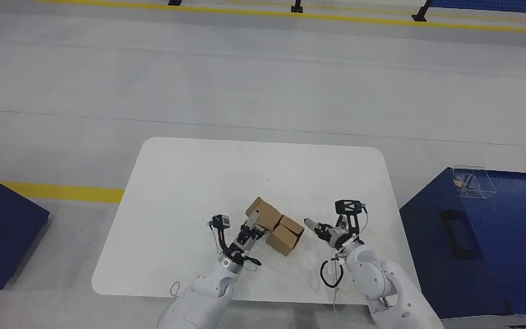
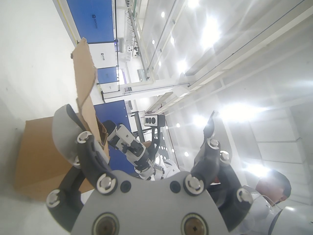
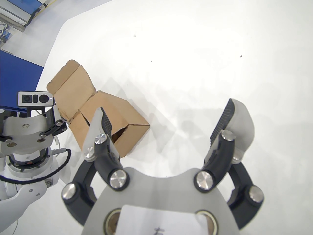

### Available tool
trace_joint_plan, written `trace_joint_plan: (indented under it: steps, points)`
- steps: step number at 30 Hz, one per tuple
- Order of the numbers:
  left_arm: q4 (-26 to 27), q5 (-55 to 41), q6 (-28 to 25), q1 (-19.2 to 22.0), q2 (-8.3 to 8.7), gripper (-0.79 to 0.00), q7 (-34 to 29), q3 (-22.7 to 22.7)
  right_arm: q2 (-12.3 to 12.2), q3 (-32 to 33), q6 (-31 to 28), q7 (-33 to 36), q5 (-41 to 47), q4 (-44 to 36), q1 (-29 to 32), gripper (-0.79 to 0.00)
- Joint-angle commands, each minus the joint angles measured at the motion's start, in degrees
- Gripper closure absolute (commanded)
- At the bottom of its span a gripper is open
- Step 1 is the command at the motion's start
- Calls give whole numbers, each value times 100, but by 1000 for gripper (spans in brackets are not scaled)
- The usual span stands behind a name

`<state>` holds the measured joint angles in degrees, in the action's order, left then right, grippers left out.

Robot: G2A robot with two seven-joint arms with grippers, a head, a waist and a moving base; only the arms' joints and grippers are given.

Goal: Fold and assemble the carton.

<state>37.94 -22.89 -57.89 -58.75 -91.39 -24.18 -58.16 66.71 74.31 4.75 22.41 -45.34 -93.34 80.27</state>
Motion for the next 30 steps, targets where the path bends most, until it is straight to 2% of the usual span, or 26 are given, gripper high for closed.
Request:
trace_joint_plan:
  steps: [1, 7, 13, 21, 26, 30]
  points:
    - [153, 261, -11, -84, 30, -785, 181, -72, 0, 0, 0, 0, 0, 0, 0, -785]
    - [918, 1371, -11, -483, 127, -785, 869, -344, 0, 0, 0, 0, 0, 0, 0, -785]
    - [1125, 2008, -9, -633, 133, -785, 1226, -353, 0, 0, 0, 0, 0, 0, 0, -785]
    - [982, 2377, 4, -693, 122, -785, 1505, -317, 0, 0, 0, 0, 0, 0, 0, -785]
    - [1012, 2101, 62, -745, 128, -785, 1472, -336, 0, 0, 0, 0, 0, 0, 0, -785]
    - [1186, 1813, 313, -851, 156, -785, 1325, -378, 2, 9, -26, -24, 26, 3, 13, -785]
